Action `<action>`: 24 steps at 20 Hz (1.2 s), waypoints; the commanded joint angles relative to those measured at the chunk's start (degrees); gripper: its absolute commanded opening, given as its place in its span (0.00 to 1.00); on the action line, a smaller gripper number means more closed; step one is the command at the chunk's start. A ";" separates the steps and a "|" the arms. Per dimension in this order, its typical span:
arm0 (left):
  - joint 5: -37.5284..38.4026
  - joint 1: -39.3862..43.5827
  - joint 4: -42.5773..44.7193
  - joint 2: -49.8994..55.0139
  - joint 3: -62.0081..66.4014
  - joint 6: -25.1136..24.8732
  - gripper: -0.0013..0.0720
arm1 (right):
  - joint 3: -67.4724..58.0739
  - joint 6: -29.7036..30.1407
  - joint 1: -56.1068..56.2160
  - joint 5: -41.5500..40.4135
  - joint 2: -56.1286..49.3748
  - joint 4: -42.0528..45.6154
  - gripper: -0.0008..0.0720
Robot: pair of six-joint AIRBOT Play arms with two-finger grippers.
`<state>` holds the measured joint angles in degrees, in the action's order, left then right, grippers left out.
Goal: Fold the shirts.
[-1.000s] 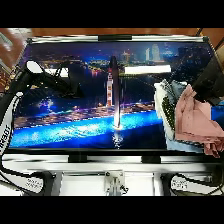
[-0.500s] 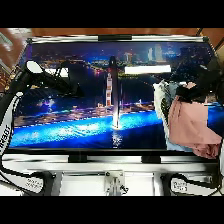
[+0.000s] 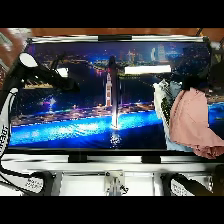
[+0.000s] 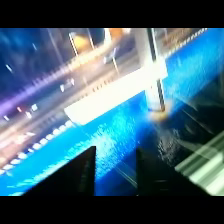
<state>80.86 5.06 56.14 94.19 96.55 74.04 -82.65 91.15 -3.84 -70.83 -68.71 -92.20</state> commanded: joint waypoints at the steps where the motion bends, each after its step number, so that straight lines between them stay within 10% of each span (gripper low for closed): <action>1: 0.96 2.49 14.10 -1.25 7.85 2.75 0.30 | -2.40 -0.17 9.25 14.71 3.45 -6.60 0.81; 3: 1.75 5.64 26.95 -1.75 9.05 7.17 0.37 | -2.38 -3.63 19.10 18.40 -0.39 -3.61 0.81; 5: 6.03 7.63 28.46 -1.70 8.57 12.20 1.00 | -2.38 -10.12 25.86 14.82 -6.75 -0.17 0.81; 11: 0.98 11.50 29.64 -6.97 2.01 14.32 1.00 | -2.38 -14.49 27.47 0.90 -13.92 -5.84 0.81; 24: -0.48 11.37 30.08 -6.91 1.22 13.68 1.00 | -2.38 -14.45 27.47 5.55 -13.81 -5.64 0.81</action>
<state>80.44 16.38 85.97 87.35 97.80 88.07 -84.99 76.69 23.62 -66.52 -82.50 -97.80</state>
